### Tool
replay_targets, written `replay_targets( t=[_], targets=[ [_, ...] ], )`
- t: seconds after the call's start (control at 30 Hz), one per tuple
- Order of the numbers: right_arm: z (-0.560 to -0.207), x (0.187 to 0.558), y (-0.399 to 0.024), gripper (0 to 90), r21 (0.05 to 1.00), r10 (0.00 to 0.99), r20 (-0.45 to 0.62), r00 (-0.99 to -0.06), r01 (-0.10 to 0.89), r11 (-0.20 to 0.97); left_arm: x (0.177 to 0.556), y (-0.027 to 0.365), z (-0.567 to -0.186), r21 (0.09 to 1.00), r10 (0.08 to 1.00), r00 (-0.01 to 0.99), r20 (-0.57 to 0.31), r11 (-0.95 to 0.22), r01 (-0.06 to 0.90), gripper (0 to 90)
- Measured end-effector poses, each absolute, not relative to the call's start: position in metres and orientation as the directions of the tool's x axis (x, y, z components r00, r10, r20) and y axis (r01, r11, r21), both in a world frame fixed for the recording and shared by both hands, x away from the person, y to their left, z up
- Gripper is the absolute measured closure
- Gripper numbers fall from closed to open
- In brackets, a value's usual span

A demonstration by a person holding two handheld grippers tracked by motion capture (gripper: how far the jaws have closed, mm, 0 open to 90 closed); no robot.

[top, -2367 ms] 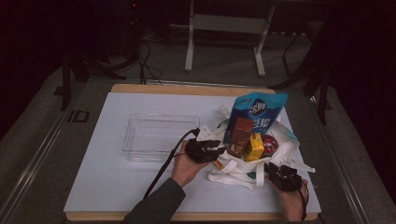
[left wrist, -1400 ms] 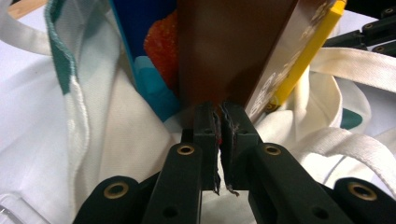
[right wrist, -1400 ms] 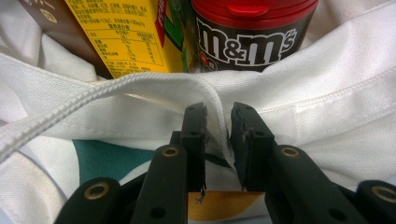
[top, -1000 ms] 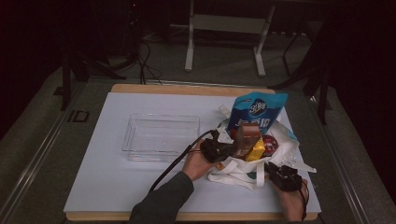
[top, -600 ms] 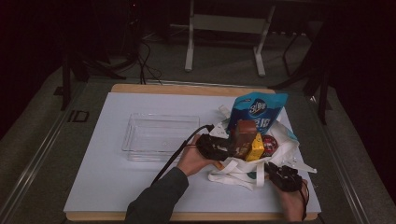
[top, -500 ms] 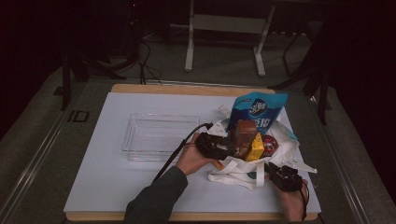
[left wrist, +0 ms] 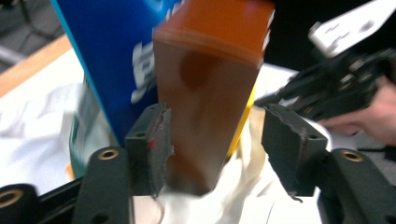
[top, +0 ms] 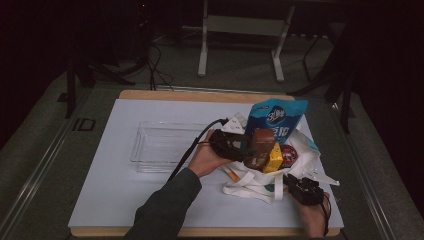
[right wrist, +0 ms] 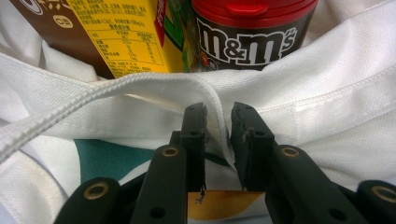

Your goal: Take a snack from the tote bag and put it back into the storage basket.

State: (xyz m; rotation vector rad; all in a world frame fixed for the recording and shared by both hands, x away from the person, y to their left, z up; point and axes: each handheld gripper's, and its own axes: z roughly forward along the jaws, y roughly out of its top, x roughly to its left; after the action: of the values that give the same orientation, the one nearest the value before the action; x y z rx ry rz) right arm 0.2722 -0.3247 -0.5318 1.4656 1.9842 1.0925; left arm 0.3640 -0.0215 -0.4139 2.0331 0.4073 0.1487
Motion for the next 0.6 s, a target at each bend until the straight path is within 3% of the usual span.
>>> replay_targets(
  t=[0.13,0.6],
  targets=[
    [-0.532,0.272,-0.325,75.1,0.799,0.934,0.102,-0.342,0.587,0.127,0.371,-0.023,-0.408,0.882,0.343,0.938,-0.052,-0.425,0.204,30.4],
    [-0.531,0.273,-0.325,75.1,0.797,0.933,0.107,-0.344,0.591,0.127,0.387,-0.042,-0.416,0.904,0.295,0.952,-0.081,-0.381,0.195,23.9]
  ],
)
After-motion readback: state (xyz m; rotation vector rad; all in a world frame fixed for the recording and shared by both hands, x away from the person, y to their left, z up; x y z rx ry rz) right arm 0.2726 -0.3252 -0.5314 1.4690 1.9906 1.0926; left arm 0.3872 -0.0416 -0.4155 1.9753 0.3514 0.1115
